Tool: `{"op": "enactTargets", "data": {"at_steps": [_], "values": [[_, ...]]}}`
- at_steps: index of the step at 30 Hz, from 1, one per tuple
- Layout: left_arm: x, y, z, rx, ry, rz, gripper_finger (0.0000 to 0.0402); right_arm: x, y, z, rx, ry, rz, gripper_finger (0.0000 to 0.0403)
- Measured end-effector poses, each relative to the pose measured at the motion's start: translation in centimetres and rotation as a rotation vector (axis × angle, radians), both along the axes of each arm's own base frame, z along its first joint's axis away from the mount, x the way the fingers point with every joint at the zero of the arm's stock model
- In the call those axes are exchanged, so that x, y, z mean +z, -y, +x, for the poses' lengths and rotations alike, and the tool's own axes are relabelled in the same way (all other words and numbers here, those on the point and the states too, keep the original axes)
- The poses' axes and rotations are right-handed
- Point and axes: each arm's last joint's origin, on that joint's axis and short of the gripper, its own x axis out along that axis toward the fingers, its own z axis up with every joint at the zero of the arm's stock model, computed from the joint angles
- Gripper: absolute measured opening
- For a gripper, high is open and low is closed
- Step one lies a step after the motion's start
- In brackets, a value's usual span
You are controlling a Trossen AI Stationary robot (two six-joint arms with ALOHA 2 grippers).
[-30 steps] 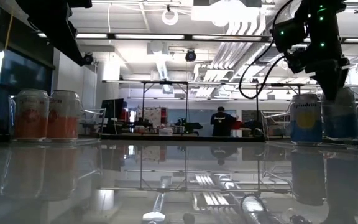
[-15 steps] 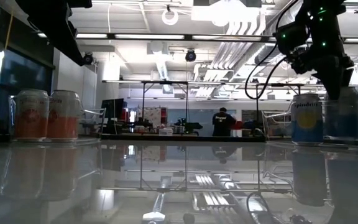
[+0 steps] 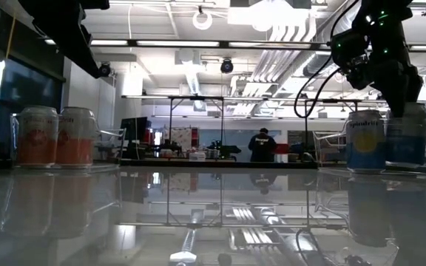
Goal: Sort soda cans
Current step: Put the blue/white soda can into the right transparent bin, then return to Home Position
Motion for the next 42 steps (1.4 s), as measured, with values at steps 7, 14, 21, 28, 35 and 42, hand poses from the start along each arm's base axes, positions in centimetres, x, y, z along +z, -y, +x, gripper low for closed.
{"op": "enactTargets", "data": {"at_steps": [7,14,21,28,35,42], "values": [[0.0,0.0,0.0,0.0,0.0,0.0,0.0356,0.0,0.2,-0.4,-0.012,0.001,0.014,0.0329],[0.0,0.0,0.0,-0.004,-0.002,0.003,0.0356,1.0,0.5,-0.5,0.011,-0.009,-0.025,0.0346],[0.0,0.1,0.0,-0.036,-0.004,0.037,0.0356,6.4,-0.6,-0.1,0.095,0.04,-0.254,0.0346],[-1.2,0.0,-0.9,-0.104,0.188,0.101,0.0356,10.2,-5.2,-2.1,0.204,0.396,-0.478,0.0346],[-3.0,-0.9,-3.1,0.004,0.5,0.112,0.0356,9.2,-10.0,-6.5,0.249,1.029,-0.45,0.0318],[-2.1,-1.7,-3.3,-0.043,0.664,0.075,0.0356,4.3,-10.1,-4.3,0.381,1.53,-0.473,0.0222]]}}
